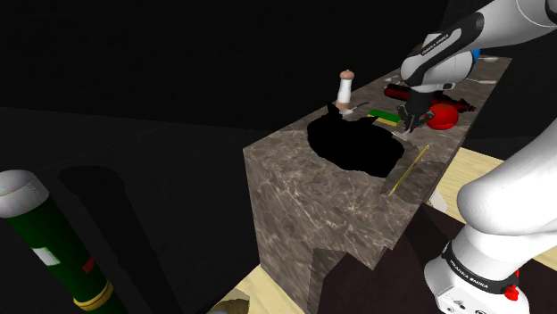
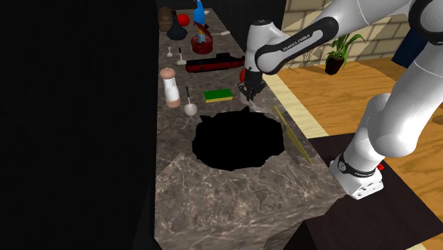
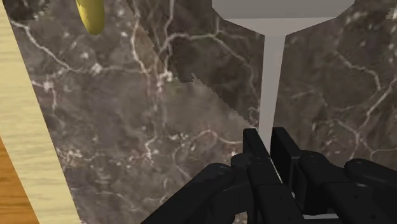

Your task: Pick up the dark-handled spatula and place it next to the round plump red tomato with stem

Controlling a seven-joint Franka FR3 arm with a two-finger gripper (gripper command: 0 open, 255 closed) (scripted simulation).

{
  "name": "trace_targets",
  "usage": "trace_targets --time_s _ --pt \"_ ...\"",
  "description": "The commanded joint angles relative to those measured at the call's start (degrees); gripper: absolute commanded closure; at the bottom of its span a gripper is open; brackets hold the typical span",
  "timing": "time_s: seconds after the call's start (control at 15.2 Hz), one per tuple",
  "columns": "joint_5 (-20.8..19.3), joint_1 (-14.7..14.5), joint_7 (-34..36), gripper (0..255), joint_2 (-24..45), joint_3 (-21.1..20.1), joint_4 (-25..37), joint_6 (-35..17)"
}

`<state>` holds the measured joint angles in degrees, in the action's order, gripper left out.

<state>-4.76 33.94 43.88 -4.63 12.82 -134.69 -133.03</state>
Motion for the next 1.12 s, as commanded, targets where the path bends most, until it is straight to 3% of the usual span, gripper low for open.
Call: trace_targets --time_s 0.0,0.59,0.66,0.99,1.06 --pt "0.20 0.00 -0.08 255 1.15 0.06 -0.61 -1.69" --pt "0.29 -0.04 -0.13 255 1.65 0.12 -0.91 -2.48" --pt "0.29 -0.07 -0.07 0 1.65 0.09 -0.87 -2.44" --pt "0.29 -0.04 -0.13 0 1.65 0.12 -0.91 -2.48" --pt "0.03 -0.08 0.08 0 0.30 0.03 -0.25 -0.49"
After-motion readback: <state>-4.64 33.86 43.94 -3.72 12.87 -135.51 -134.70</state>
